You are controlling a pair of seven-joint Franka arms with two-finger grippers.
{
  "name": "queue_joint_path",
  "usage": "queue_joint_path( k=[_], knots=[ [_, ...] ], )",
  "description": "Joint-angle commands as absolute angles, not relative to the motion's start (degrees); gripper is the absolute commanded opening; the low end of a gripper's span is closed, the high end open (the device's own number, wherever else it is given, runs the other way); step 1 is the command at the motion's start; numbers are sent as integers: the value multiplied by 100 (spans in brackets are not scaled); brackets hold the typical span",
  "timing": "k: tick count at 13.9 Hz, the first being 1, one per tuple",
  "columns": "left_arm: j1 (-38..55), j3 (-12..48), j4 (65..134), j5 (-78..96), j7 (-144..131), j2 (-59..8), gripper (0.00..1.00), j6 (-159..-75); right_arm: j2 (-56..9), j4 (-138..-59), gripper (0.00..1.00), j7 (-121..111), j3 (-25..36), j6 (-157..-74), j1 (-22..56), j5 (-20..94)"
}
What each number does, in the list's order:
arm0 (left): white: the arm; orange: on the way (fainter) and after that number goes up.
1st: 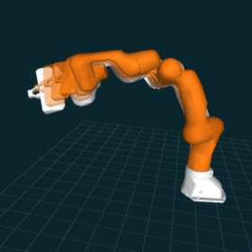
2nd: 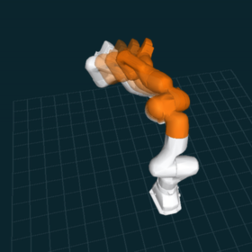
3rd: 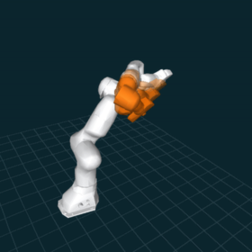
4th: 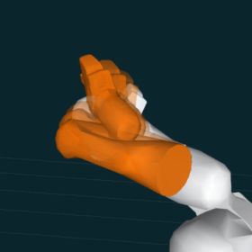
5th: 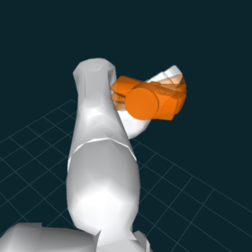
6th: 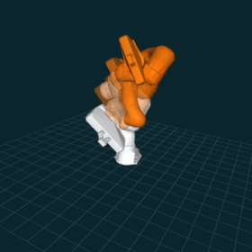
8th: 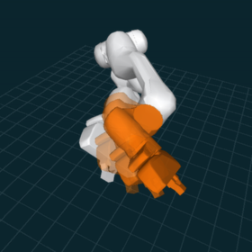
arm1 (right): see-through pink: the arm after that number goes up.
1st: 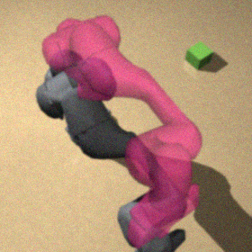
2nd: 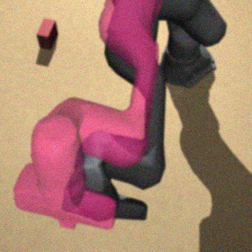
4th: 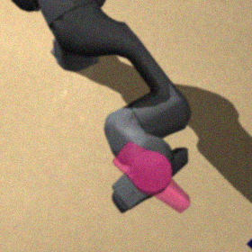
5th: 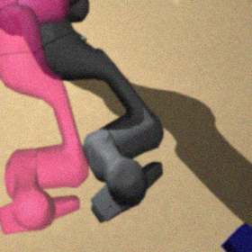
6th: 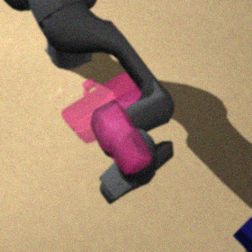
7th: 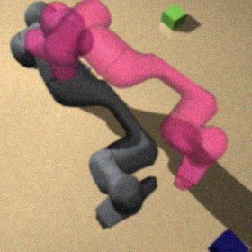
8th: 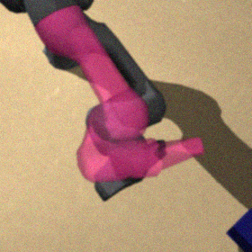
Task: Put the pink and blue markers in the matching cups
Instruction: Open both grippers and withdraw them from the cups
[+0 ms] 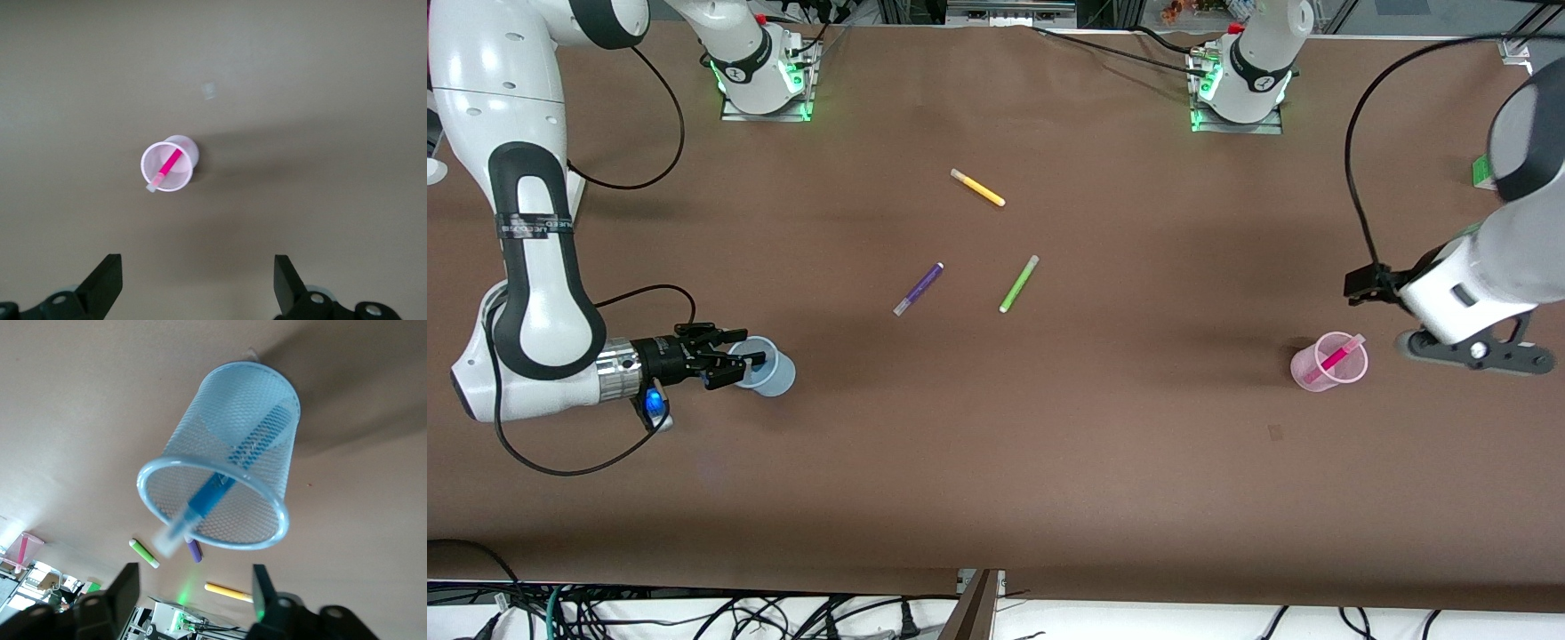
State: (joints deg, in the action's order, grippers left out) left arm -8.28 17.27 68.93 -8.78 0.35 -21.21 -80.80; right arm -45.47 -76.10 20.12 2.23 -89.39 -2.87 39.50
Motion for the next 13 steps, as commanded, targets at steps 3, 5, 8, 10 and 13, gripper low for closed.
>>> queue_joint_path(
  k=[3,5,8,10,13],
  knots=[
    [158,-254,9093,334,-18,-354,100,-9419,-3922,-6734,81,2074,193,-7842,-378,3789],
    [149,-264,9779,221,-27,182,100,-10008,-3326,-6610,82,2066,220,-7385,-343,3142],
    [167,-229,10021,-88,-26,335,100,-10038,-2227,-6618,99,2021,62,-6910,-299,2217],
    [167,-229,9879,-88,-26,229,100,-9993,-1821,-6618,99,1873,53,-6602,-281,1690],
    [202,-220,9879,-79,-35,220,100,-9984,-1381,-6688,99,812,53,-6232,-281,846]
  ],
)
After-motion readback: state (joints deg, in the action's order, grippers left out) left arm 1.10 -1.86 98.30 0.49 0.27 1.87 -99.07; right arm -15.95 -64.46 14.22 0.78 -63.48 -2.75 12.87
